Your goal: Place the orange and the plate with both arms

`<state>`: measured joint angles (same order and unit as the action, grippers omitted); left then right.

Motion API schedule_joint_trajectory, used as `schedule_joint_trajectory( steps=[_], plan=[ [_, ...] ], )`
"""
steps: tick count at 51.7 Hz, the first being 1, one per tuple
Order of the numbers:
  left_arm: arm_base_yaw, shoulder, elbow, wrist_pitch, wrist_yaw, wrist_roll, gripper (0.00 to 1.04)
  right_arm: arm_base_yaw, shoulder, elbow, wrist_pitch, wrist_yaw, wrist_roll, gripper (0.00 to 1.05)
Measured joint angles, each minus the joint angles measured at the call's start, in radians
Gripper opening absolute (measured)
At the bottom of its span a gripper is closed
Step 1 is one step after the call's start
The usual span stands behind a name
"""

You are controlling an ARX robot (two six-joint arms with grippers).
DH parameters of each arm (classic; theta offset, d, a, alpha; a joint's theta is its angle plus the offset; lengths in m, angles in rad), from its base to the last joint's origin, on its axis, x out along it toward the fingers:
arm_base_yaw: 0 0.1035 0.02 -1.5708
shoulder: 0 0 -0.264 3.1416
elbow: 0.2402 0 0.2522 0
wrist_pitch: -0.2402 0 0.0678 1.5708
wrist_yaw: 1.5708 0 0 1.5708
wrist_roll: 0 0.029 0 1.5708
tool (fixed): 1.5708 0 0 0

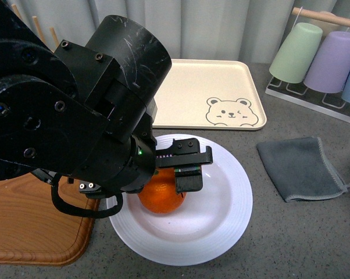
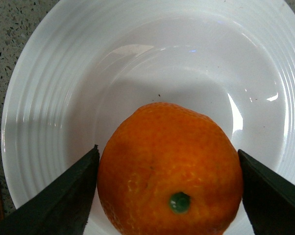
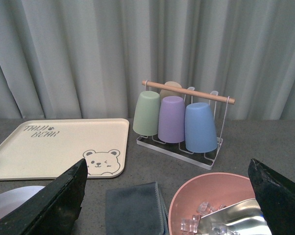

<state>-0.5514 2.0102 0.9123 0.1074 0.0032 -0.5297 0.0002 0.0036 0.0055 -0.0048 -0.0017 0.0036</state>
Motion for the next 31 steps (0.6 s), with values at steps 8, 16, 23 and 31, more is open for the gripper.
schedule_joint_trajectory(
  steps=[8,16,23,31],
  plan=[
    [0.000,0.003,0.000,0.010,-0.003,-0.007,0.99,0.000,0.000,0.000,0.000,0.000,0.000,0.96],
    [0.005,-0.003,-0.003,0.008,-0.008,-0.013,0.98,0.000,0.000,0.000,0.000,0.000,0.000,0.96],
    [0.020,-0.042,-0.015,0.008,-0.019,-0.014,0.98,0.000,0.000,0.000,0.000,0.000,0.000,0.96],
    [0.055,-0.154,-0.046,0.035,-0.050,0.005,0.98,0.000,0.000,0.000,0.000,0.000,0.000,0.96]
  ],
)
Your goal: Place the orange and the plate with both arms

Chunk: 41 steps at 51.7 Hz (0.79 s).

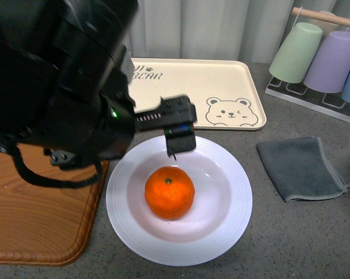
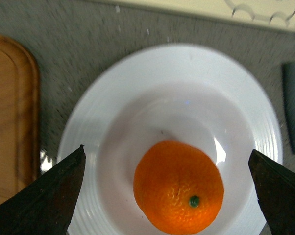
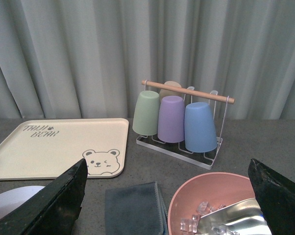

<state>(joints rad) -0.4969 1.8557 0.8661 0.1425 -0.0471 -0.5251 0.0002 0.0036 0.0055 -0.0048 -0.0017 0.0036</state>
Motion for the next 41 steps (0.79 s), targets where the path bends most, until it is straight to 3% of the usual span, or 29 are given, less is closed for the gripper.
schedule_joint_trajectory(
  steps=[11,23,34,39,41],
  plan=[
    [0.055,-0.176,-0.085,0.026,-0.018,0.021,0.98,0.000,0.000,0.000,0.000,0.000,0.000,0.96],
    [0.138,-0.438,-0.331,0.227,-0.187,0.091,0.98,0.000,0.000,0.000,0.000,0.000,0.000,0.96],
    [0.206,-0.684,-0.542,0.251,-0.310,0.158,0.98,0.000,0.000,0.000,0.000,0.000,0.000,0.96],
    [0.227,-0.771,-0.585,0.240,-0.325,0.166,0.98,0.000,0.000,0.000,0.000,0.000,0.000,0.96],
    [0.236,-0.753,-0.604,0.308,-0.291,0.209,0.95,0.000,0.000,0.000,0.000,0.000,0.000,0.96]
  ],
)
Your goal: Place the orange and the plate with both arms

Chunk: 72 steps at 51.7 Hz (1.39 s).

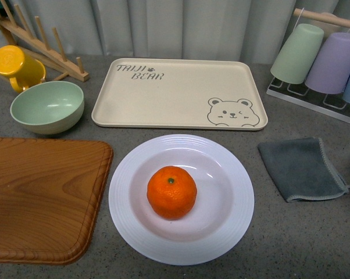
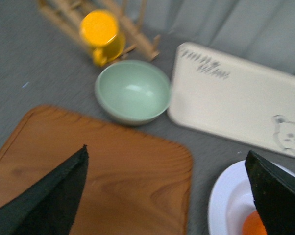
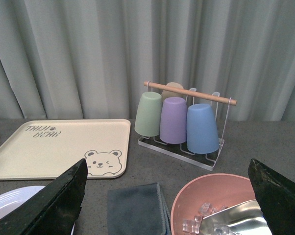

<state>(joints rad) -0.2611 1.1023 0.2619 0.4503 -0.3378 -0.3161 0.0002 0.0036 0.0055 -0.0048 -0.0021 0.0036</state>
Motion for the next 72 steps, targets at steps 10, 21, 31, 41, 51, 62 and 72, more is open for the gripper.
schedule_joint_trajectory(
  steps=[10,21,31,41,51,62,72],
  plan=[
    [0.080,-0.039,-0.177,0.517,0.163,0.259,0.56,0.000,0.000,0.000,0.000,0.001,0.000,0.96],
    [0.139,-0.222,-0.228,0.376,0.218,0.298,0.17,0.000,0.000,0.000,0.000,0.000,0.000,0.96],
    [0.215,-0.376,-0.241,0.250,0.321,0.308,0.04,0.000,0.000,0.000,0.000,0.001,0.000,0.96],
    [0.258,-0.508,-0.241,0.134,0.334,0.308,0.04,0.000,0.000,0.000,0.000,0.000,0.000,0.96],
    [0.259,-0.626,-0.242,0.024,0.335,0.308,0.04,0.000,0.000,0.000,0.000,0.000,0.000,0.96],
    [0.259,-0.735,-0.242,-0.081,0.335,0.308,0.04,0.000,0.000,0.000,0.000,0.000,0.000,0.96],
    [0.259,-0.804,-0.242,-0.148,0.335,0.308,0.04,0.000,0.000,0.000,0.000,0.000,0.000,0.96]
  ],
)
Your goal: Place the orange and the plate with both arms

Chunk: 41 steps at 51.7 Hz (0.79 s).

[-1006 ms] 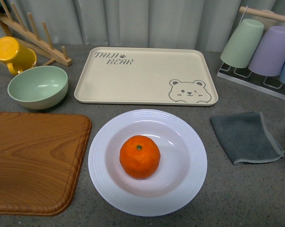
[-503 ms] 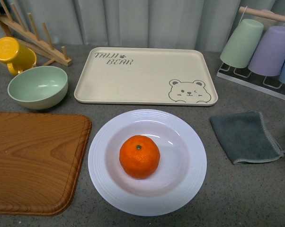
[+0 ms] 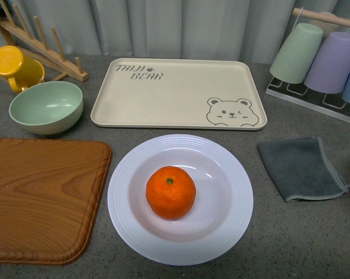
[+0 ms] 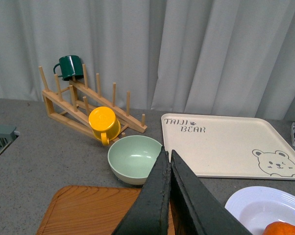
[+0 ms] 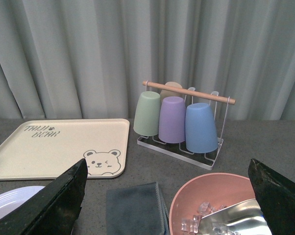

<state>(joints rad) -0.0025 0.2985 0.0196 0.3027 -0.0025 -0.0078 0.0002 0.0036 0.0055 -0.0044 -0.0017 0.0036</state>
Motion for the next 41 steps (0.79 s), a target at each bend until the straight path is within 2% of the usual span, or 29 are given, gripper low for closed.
schedule_joint_trajectory(
  steps=[24,29,39,41],
  plan=[
    [0.000,-0.124,0.000,-0.125,0.000,0.000,0.04,0.000,0.000,0.000,0.000,0.000,0.000,0.96],
    [0.000,-0.258,0.000,-0.288,0.002,0.000,0.04,0.000,0.000,0.000,0.000,0.000,0.000,0.96],
    [0.000,-0.293,0.000,-0.301,0.002,0.000,0.04,0.000,0.000,0.000,0.000,0.000,0.000,0.96],
    [0.000,-0.293,0.000,-0.301,0.002,0.000,0.07,0.000,0.000,0.000,0.000,0.000,0.000,0.96]
  ],
)
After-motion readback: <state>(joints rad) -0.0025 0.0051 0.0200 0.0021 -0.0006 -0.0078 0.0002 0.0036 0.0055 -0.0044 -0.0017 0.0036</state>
